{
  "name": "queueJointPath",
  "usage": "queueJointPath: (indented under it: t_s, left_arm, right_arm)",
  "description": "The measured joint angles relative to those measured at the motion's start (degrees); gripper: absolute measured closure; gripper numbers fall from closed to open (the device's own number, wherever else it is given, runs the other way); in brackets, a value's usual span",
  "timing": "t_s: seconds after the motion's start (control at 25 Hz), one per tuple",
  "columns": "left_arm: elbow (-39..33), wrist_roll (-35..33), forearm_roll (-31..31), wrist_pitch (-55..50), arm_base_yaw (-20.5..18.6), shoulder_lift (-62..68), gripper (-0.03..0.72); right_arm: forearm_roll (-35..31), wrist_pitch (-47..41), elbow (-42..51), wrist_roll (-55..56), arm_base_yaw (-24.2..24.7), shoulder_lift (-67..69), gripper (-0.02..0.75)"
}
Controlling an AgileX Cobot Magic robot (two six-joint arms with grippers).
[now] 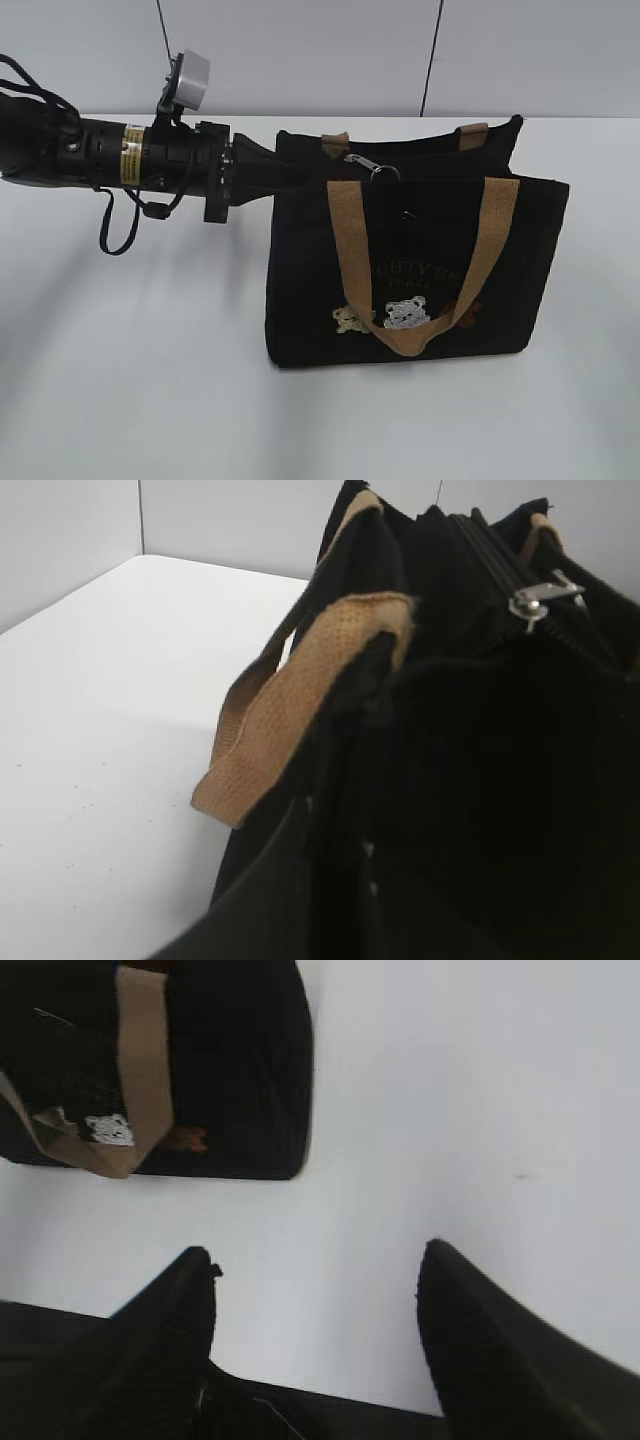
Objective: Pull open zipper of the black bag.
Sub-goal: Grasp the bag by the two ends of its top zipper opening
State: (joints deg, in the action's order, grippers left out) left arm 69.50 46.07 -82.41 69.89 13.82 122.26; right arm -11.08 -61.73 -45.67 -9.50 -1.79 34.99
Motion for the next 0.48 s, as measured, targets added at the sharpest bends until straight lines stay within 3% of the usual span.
queueJointPath:
  t_s: [0.24, 0.48]
  left_arm:
    - [0.0, 0.0, -0.1, 0.0, 0.0, 0.0, 0.666]
    - [0.0, 0.0, -0.2, 0.1, 0.0, 0.0, 0.667]
  right_arm:
    - [-3.9, 0.6, -9.9, -5.7, -1.5, 19.4, 0.257]
    - [-4.1, 3.7, -19.1, -6.9, -12.0, 34.3, 0.257]
